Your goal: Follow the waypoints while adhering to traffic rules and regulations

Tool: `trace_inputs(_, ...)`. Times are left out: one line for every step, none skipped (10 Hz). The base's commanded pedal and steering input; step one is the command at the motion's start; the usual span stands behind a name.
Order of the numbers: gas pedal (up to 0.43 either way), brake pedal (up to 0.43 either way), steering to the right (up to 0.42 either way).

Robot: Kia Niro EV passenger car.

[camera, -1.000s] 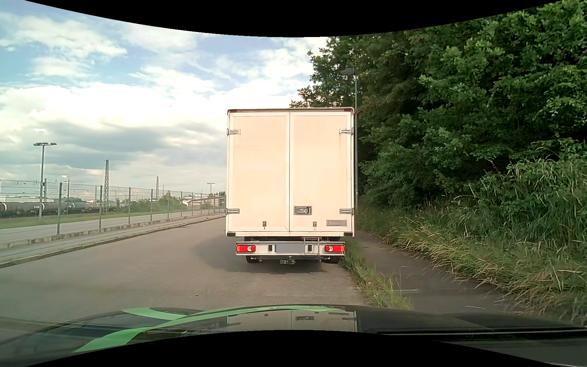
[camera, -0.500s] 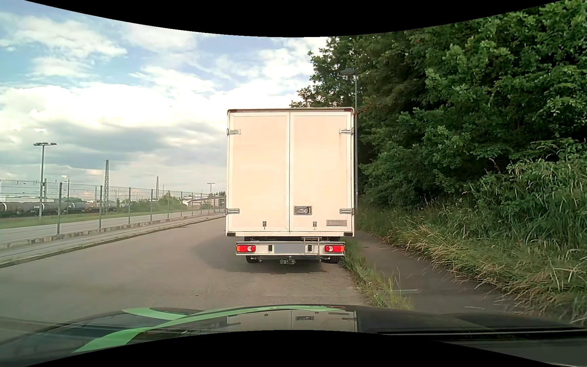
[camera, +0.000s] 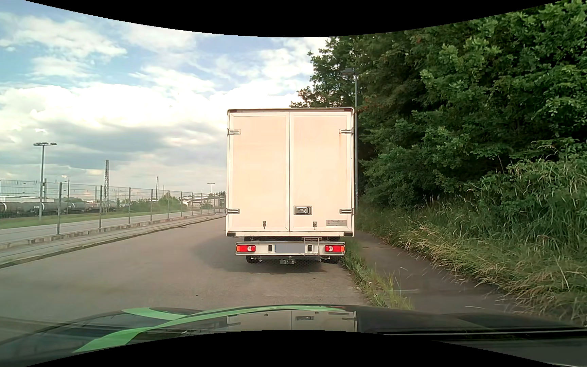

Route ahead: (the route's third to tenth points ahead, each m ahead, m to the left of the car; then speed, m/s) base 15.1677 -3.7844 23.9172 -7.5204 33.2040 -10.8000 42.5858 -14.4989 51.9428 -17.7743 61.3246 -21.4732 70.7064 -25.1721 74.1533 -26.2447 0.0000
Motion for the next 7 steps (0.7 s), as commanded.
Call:
trace_inputs(0.000,0.390,-0.097)
trace_inputs(0.000,0.360,-0.101)
trace_inputs(0.000,0.341,-0.108)
trace_inputs(0.000,0.305,-0.115)
trace_inputs(0.000,0.238,-0.124)
trace_inputs(0.000,0.189,-0.132)
trace_inputs(0.000,0.165,-0.139)
